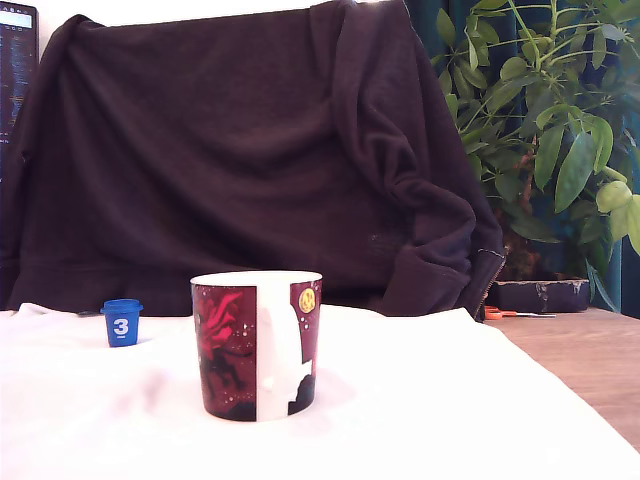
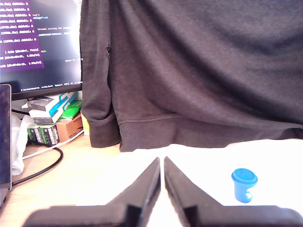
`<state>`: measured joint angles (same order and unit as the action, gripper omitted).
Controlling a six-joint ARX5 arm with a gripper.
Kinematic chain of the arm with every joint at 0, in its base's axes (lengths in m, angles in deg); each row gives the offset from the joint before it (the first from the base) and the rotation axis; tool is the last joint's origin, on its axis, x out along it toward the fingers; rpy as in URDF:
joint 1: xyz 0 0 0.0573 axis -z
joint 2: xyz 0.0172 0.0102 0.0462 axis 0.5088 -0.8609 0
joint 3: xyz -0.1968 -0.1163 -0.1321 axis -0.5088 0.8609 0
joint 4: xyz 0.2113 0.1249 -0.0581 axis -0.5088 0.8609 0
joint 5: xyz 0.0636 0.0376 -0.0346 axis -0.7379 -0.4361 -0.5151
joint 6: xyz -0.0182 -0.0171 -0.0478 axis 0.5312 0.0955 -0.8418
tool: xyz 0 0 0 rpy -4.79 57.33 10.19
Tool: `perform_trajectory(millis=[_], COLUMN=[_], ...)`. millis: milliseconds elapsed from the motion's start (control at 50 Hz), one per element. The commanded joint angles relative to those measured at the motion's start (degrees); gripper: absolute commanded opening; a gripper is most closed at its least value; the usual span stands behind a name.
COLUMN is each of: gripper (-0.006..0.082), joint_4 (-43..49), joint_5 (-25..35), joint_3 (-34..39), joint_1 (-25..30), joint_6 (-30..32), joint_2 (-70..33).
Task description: Pick the blue coffee capsule and place it inside the red coffee cup
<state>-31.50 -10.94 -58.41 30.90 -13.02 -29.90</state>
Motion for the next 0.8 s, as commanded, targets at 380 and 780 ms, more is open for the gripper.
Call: perform_trajectory(millis=[380,780], gripper=[-0.0010,-0.0013], joint_4=[-0.52,-11.65], joint_5=[14.21,23.04], joint_3=[2.80,0.46], joint_1=[5.49,5.49], joint_6=[-9.97,-19.78], joint_2=[0.61,-1.09])
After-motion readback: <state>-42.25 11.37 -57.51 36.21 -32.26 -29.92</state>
